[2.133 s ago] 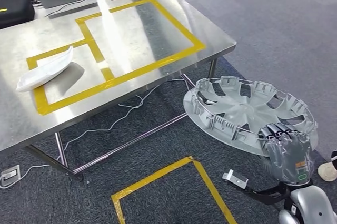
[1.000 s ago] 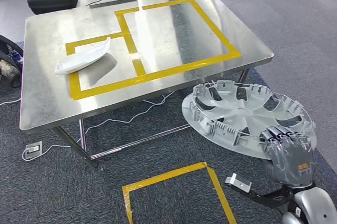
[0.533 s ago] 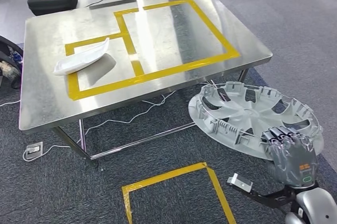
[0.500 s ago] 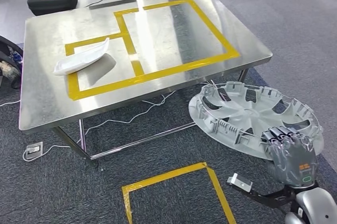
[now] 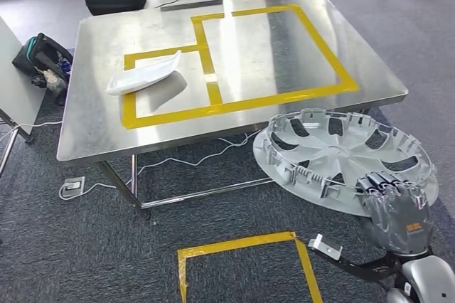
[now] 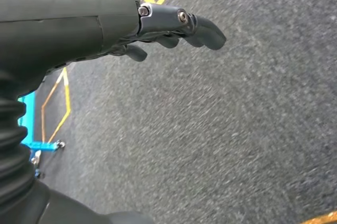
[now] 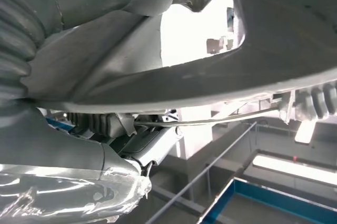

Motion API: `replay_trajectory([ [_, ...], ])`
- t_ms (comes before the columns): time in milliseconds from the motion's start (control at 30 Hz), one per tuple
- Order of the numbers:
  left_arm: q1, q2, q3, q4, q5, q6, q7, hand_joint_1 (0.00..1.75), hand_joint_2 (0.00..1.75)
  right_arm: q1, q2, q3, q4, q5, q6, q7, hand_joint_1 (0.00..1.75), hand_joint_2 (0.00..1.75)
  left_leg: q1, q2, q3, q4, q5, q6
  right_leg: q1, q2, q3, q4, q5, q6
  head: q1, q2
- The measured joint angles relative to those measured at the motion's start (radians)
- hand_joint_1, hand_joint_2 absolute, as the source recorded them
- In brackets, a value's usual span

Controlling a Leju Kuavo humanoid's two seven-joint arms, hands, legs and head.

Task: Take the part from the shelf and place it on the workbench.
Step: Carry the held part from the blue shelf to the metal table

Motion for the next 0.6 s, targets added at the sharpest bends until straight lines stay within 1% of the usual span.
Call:
replay_trajectory([
  [33, 0.002, 0.0, 0.0, 0.0, 0.0, 0.0, 0.0, 0.0, 1.75, -0.001, 0.0, 0.0, 0.0, 0.0, 0.0, 0.0, 1.75, 1.75, 0.001, -0.008, -0.006, 0.003, 0.001, -0.004, 0.003, -0.01, -0.001, 0.003, 0.0, -0.01, -0.001, 0.0],
  [67, 0.004, 0.001, 0.0, 0.0, 0.0, 0.0, 0.0, 0.0, 1.75, -0.003, 0.0, 0.0, 0.0, 0.0, 0.0, 0.0, 1.75, 1.75, 0.003, -0.011, -0.01, 0.004, 0.001, -0.009, 0.005, -0.022, -0.002, 0.007, 0.001, -0.018, -0.003, 0.0],
  [100, 0.005, 0.001, 0.0, 0.0, 0.0, 0.0, 0.0, 0.0, 1.75, -0.003, 0.0, 0.0, 0.0, 0.0, 0.0, 0.0, 1.75, 1.75, 0.003, 0.003, -0.015, 0.013, -0.004, -0.014, 0.006, -0.032, -0.002, 0.008, 0.001, -0.025, -0.004, 0.0],
  [133, 0.005, 0.001, 0.0, 0.0, 0.0, 0.0, 0.0, 0.0, 1.75, -0.002, 0.0, 0.0, 0.0, 0.0, 0.0, 0.0, 1.75, 1.75, 0.002, 0.029, -0.028, 0.037, -0.021, -0.019, 0.007, -0.045, -0.002, 0.008, 0.001, -0.032, -0.007, 0.0],
  [167, 0.004, 0.001, 0.0, 0.0, 0.0, 0.0, 0.0, 0.0, 1.75, -0.001, 0.0, 0.0, 0.0, 0.0, 0.0, 0.0, 1.75, 1.75, 0.001, 0.061, -0.051, 0.084, -0.048, -0.023, 0.007, -0.058, -0.002, 0.007, 0.001, -0.039, -0.01, 0.0],
  [200, 0.002, 0.0, 0.0, 0.0, 0.0, 0.0, 0.0, 0.0, 1.75, 0.0, 0.0, 0.0, -0.001, -0.001, 0.0, 0.001, 1.75, 1.75, 0.001, 0.092, -0.085, 0.149, -0.082, -0.027, 0.01, -0.07, -0.003, 0.007, 0.0, -0.044, -0.012, 0.0],
  [233, 0.0, 0.0, 0.0, 0.0, 0.0, 0.0, 0.0, 0.0, 1.75, 0.0, 0.0, -0.001, -0.001, -0.002, 0.0, 0.002, 1.75, 1.75, 0.003, 0.108, -0.123, 0.224, -0.115, -0.029, 0.011, -0.082, -0.003, 0.007, -0.002, -0.047, -0.014, 0.0],
  [267, 0.0, 0.0, 0.0, 0.0, 0.0, 0.0, 0.0, 0.0, 1.75, 0.0, 0.0, -0.002, -0.001, -0.003, 0.0, 0.003, 1.75, 1.75, 0.005, 0.113, -0.153, 0.283, -0.135, -0.03, 0.012, -0.093, -0.003, 0.007, -0.002, -0.048, -0.014, 0.0],
  [300, 0.001, -0.001, 0.0, 0.0, 0.0, 0.0, 0.001, 0.0, 1.75, 0.0, 0.0, -0.002, -0.001, -0.006, 0.0, 0.003, 1.75, 1.75, 0.006, 0.115, -0.168, 0.313, -0.137, -0.03, 0.012, -0.102, -0.003, 0.007, -0.003, -0.049, -0.014, 0.0],
  [333, 0.002, -0.001, 0.0, 0.0, 0.0, 0.0, 0.002, 0.0, 1.75, 0.0, 0.0, -0.002, -0.001, -0.01, 0.0, 0.001, 1.75, 1.75, 0.007, 0.115, -0.163, 0.303, -0.121, -0.029, 0.013, -0.109, -0.002, 0.007, -0.004, -0.048, -0.014, 0.0],
  [367, 0.003, -0.001, 0.0, 0.0, 0.0, 0.0, 0.003, 0.0, 1.75, -0.001, 0.0, -0.002, -0.001, -0.015, 0.0, 0.0, 1.75, 1.75, 0.007, 0.116, -0.139, 0.255, -0.089, -0.026, 0.012, -0.115, 0.0, 0.007, -0.005, -0.047, -0.014, 0.0],
  [400, 0.003, -0.001, 0.0, 0.0, 0.0, 0.0, 0.004, 0.0, 1.75, -0.001, 0.0, -0.001, -0.001, -0.023, 0.0, -0.002, 1.75, 1.75, 0.006, 0.121, -0.102, 0.186, -0.052, -0.021, 0.012, -0.119, 0.003, 0.007, -0.006, -0.046, -0.014, 0.0],
  [433, 0.002, 0.0, 0.0, 0.0, 0.0, 0.0, 0.006, 0.0, 1.75, -0.001, 0.0, -0.001, -0.001, -0.03, 0.0, -0.004, 1.75, 1.75, 0.003, 0.13, -0.063, 0.113, -0.026, -0.014, 0.014, -0.123, 0.005, 0.008, -0.008, -0.042, -0.014, 0.0],
  [467, 0.001, 0.0, 0.0, 0.0, 0.0, 0.0, 0.006, 0.0, 1.75, 0.0, 0.0, -0.001, -0.001, -0.037, 0.001, -0.006, 1.75, 1.75, -0.001, 0.138, -0.035, 0.058, -0.011, -0.009, 0.015, -0.125, 0.005, 0.008, -0.009, -0.038, -0.014, 0.0],
  [500, 0.0, 0.001, 0.0, 0.0, 0.0, 0.0, 0.006, 0.0, 1.75, 0.0, 0.0, -0.002, -0.001, -0.041, 0.002, -0.007, 1.75, 1.75, -0.004, 0.146, -0.019, 0.026, -0.006, -0.006, 0.016, -0.127, 0.006, 0.007, -0.01, -0.033, -0.013, 0.0],
  [533, 0.0, 0.002, 0.0, 0.0, 0.0, 0.001, 0.006, 0.0, 1.75, 0.0, -0.001, -0.002, -0.002, -0.044, 0.007, -0.007, 1.75, 1.75, -0.008, 0.149, -0.014, 0.013, -0.01, -0.003, 0.017, -0.13, 0.008, 0.004, -0.01, -0.026, -0.013, 0.0],
  [567, 0.0, 0.002, 0.002, 0.0, 0.001, 0.002, 0.005, 0.0, 1.75, 0.002, -0.004, -0.004, -0.006, -0.046, 0.018, -0.004, 1.75, 1.75, -0.008, 0.146, -0.013, 0.009, -0.01, -0.001, 0.016, -0.133, 0.011, -0.002, -0.009, -0.02, -0.013, 0.0],
  [600, 0.002, 0.002, 0.003, 0.0, 0.001, 0.003, 0.002, 0.0, 1.75, 0.006, -0.014, -0.009, -0.013, -0.053, 0.039, 0.002, 1.75, 1.75, -0.007, 0.142, -0.008, 0.002, -0.008, 0.003, 0.014, -0.131, 0.014, -0.003, -0.012, -0.014, -0.013, 0.0],
])
